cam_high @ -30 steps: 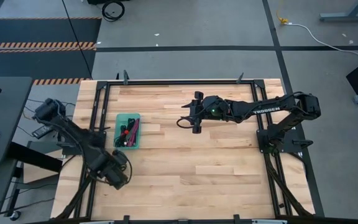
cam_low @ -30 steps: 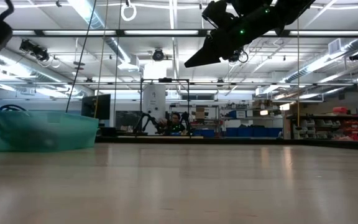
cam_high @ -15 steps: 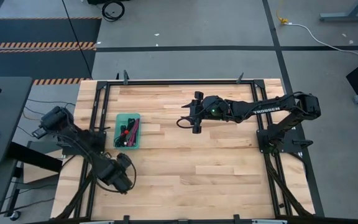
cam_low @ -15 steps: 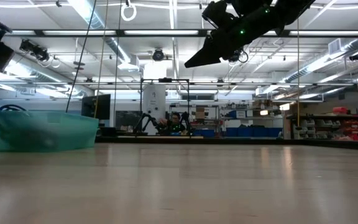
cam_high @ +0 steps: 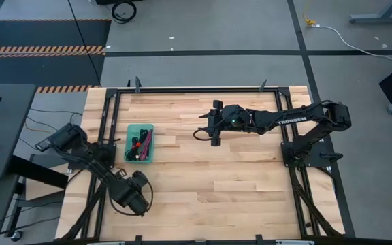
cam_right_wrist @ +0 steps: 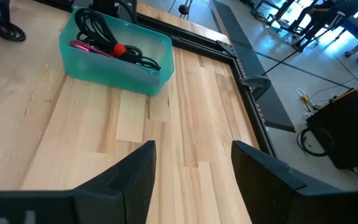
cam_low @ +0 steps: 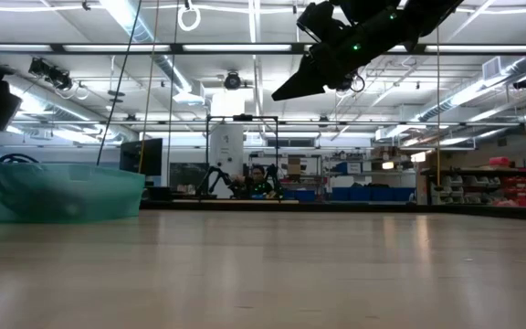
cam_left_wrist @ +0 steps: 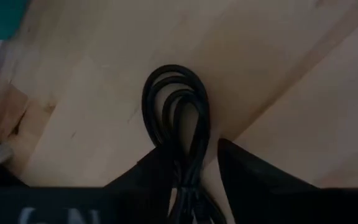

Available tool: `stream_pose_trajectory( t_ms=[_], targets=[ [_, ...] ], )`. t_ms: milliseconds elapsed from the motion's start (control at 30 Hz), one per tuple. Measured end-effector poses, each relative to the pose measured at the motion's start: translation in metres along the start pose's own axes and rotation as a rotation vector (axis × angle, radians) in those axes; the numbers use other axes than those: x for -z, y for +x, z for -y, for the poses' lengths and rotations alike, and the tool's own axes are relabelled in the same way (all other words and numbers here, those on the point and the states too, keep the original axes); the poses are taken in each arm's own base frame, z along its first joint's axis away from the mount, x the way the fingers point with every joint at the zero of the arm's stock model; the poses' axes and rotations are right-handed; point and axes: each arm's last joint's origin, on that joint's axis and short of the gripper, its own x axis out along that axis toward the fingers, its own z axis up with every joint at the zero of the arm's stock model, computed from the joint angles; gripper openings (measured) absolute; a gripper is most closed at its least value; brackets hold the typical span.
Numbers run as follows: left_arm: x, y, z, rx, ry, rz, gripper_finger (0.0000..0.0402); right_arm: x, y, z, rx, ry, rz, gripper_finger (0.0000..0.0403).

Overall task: Pick and place USB-C Cables
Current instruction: Put the black USB cable into the green bin

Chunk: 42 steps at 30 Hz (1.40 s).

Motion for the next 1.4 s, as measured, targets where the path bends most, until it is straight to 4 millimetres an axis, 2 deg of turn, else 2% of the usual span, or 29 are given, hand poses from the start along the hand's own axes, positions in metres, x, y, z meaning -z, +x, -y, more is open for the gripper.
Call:
stream_pose_trajectory(
  t_ms=[67, 167, 333, 467, 533, 700, 833, 1000, 1133, 1300, 1400],
  targets=[
    [-0.001, 0.0, 0.0, 0.01, -0.001, -0.026, 0.0098, 0.0, 0.0, 0.0, 0.0, 0.0, 0.0, 0.0215],
    [-0.004, 0.0, -0.002, 0.008, -0.005, -0.074, 0.0029, 0.0, 0.0, 0.0, 0.001, 0.001, 0.003, 0.0215],
    [-0.011, -0.01, -0.009, 0.002, -0.03, -0.113, 0.0017, 0.0, 0.0, 0.0, 0.002, 0.001, 0.005, 0.0215],
    [-0.021, -0.042, -0.015, -0.009, -0.034, -0.111, 0.0015, -0.002, 0.0, 0.001, 0.007, 0.003, 0.017, 0.0215],
    [-0.03, -0.063, -0.024, -0.065, -0.054, -0.082, 0.0015, -0.002, 0.0, 0.001, 0.008, 0.004, 0.02, 0.0215],
    [-0.061, -0.115, -0.046, -0.073, -0.126, 0.138, 0.0015, -0.002, 0.0, 0.001, 0.011, 0.005, 0.025, 0.0215],
    [-0.086, -0.136, -0.071, -0.051, -0.195, 0.262, 0.0015, -0.003, 0.0, 0.001, 0.01, 0.004, 0.027, 0.0215],
    [-0.112, -0.134, -0.105, -0.087, -0.286, 0.275, 0.0023, -0.003, 0.0, 0.001, 0.011, -0.001, 0.029, 0.0215],
    [-0.129, -0.122, -0.128, -0.135, -0.32, 0.234, 0.0039, -0.003, 0.0, 0.001, 0.012, -0.015, 0.03, 0.0214],
    [-0.144, -0.092, -0.149, -0.172, -0.334, 0.167, 0.0025, -0.003, 0.0, 0.001, 0.012, -0.022, 0.03, 0.0209],
    [-0.151, -0.07, -0.156, -0.132, -0.342, 0.134, 0.002, -0.003, 0.0, 0.001, 0.012, -0.027, 0.029, 0.0206]
  ],
)
